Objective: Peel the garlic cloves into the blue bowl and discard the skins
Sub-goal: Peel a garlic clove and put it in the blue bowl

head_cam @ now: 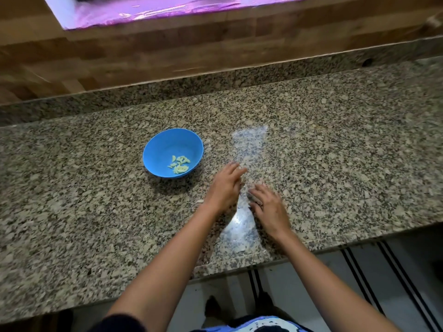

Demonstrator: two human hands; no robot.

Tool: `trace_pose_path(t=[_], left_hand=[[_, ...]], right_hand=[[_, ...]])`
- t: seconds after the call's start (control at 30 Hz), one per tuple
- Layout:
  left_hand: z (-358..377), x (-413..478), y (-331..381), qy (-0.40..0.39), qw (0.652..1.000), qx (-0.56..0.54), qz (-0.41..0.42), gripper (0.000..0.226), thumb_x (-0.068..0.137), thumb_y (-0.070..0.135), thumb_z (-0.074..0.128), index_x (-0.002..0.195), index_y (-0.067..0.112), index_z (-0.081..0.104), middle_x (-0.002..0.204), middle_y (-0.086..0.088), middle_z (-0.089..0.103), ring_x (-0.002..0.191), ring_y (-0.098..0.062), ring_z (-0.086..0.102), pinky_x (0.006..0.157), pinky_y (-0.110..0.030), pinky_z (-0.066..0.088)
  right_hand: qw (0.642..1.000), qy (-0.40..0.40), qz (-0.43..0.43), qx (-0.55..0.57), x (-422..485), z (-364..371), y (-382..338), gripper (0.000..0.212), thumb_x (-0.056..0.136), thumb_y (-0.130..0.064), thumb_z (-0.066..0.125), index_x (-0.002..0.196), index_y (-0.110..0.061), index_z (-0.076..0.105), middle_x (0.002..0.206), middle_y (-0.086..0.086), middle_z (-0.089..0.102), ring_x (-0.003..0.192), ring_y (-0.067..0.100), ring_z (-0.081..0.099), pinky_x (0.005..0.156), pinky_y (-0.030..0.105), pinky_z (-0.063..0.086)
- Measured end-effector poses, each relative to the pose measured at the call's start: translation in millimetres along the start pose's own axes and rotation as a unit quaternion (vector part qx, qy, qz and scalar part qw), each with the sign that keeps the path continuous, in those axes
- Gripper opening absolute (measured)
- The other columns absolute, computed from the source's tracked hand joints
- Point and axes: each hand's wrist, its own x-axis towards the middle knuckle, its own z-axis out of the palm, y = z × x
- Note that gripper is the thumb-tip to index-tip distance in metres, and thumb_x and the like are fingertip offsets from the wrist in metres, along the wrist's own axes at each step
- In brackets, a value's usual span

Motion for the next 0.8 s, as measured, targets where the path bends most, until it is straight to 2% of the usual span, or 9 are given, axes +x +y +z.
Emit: trace_pose_path(t=[0.1, 0.17, 0.27, 0.33, 0.43, 0.53, 0.63, 0.77, 0.8], left_hand=[[9.6, 24.1, -6.1, -0.120, 0.987, 0.108, -0.005, 0.045, 0.103, 0.033, 0.028, 0.147, 0.026, 0.027, 0.158, 0.000, 0.011, 0.146, -0.018, 0.003, 0.117, -0.043, -0.002], [17.7, 10.7, -15.4, -0.142, 0.984, 0.106, 0.025, 0.048, 0.103, 0.037, 0.023, 0.149, 0.027, 0.018, 0.158, 0.003, 0.004, 0.146, -0.016, -0.001, 0.115, -0.040, -0.008], [22.8, -27.2, -27.0, -0.057, 0.997, 0.024, 0.049, 0.049, 0.102, 0.043, 0.018, 0.149, 0.030, 0.012, 0.156, 0.008, 0.003, 0.146, -0.010, 0.001, 0.119, -0.035, -0.003], [26.5, -44.8, -27.1, 0.023, 0.999, 0.028, -0.023, 0.057, 0.097, 0.049, 0.009, 0.148, 0.025, -0.002, 0.156, 0.006, -0.009, 0.145, -0.009, -0.008, 0.118, -0.032, -0.006], [41.6, -46.9, -13.2, 0.018, 0.988, 0.075, -0.131, 0.074, 0.089, 0.062, -0.008, 0.144, 0.014, -0.023, 0.151, -0.005, -0.028, 0.142, -0.016, -0.023, 0.114, -0.031, -0.015], [55.9, -10.4, 4.6, 0.014, 0.987, 0.082, -0.136, 0.076, 0.092, 0.059, 0.001, 0.143, 0.008, -0.024, 0.151, -0.010, -0.026, 0.142, -0.021, -0.021, 0.116, -0.033, -0.012], [60.9, 36.1, 12.5, 0.035, 0.982, 0.098, -0.157, 0.076, 0.094, 0.056, 0.004, 0.145, 0.004, -0.019, 0.153, -0.013, -0.020, 0.144, -0.023, -0.015, 0.116, -0.033, -0.009], [54.1, 95.6, 5.5, 0.054, 0.979, 0.117, -0.160, 0.072, 0.097, 0.053, 0.004, 0.146, 0.004, -0.014, 0.156, -0.014, -0.013, 0.144, -0.022, -0.011, 0.118, -0.035, -0.006], [51.3, 107.0, 3.6, 0.052, 0.980, 0.118, -0.152, 0.068, 0.098, 0.051, 0.004, 0.147, 0.006, -0.012, 0.157, -0.012, -0.011, 0.145, -0.021, -0.010, 0.117, -0.035, -0.007]], right_hand=[[0.998, 0.031, 0.020, 0.044, -0.2, -1.4, 11.3, 0.036, 0.091, -0.005, 0.051, 0.124, -0.018, 0.057, 0.142, -0.003, 0.044, 0.131, 0.016, 0.041, 0.110, 0.030, 0.029], [0.996, 0.060, 0.034, 0.059, 1.9, -6.6, 19.8, 0.036, 0.092, -0.003, 0.050, 0.124, -0.017, 0.057, 0.140, -0.002, 0.046, 0.124, 0.015, 0.049, 0.102, 0.020, 0.033], [0.990, 0.098, 0.053, 0.084, 8.5, -16.0, 30.4, 0.036, 0.090, 0.000, 0.052, 0.124, -0.013, 0.057, 0.138, 0.001, 0.048, 0.117, 0.016, 0.055, 0.097, 0.020, 0.041], [0.984, 0.129, 0.068, 0.105, 12.4, -23.0, 36.9, 0.038, 0.088, 0.003, 0.053, 0.124, -0.010, 0.057, 0.136, 0.005, 0.050, 0.119, 0.020, 0.055, 0.100, 0.028, 0.042], [0.975, 0.156, 0.099, 0.128, 16.1, -28.7, 46.3, 0.039, 0.088, 0.001, 0.056, 0.125, -0.009, 0.055, 0.135, 0.006, 0.051, 0.118, 0.021, 0.055, 0.097, 0.026, 0.042], [0.971, 0.154, 0.115, 0.141, 22.7, -31.7, 52.8, 0.039, 0.088, -0.003, 0.057, 0.127, -0.011, 0.054, 0.136, 0.005, 0.050, 0.118, 0.021, 0.054, 0.098, 0.037, 0.047], [0.970, 0.145, 0.118, 0.153, 34.9, -33.8, 59.3, 0.040, 0.088, -0.004, 0.059, 0.127, -0.012, 0.054, 0.136, 0.005, 0.051, 0.122, 0.020, 0.052, 0.102, 0.039, 0.044], [0.968, 0.157, 0.111, 0.163, 47.5, -35.3, 70.5, 0.042, 0.085, -0.007, 0.062, 0.125, -0.016, 0.055, 0.133, 0.003, 0.053, 0.106, 0.022, 0.062, 0.087, 0.044, 0.053], [0.967, 0.156, 0.112, 0.165, 49.6, -35.8, 73.9, 0.042, 0.085, -0.007, 0.063, 0.125, -0.016, 0.055, 0.133, 0.003, 0.053, 0.107, 0.022, 0.062, 0.088, 0.045, 0.053]])
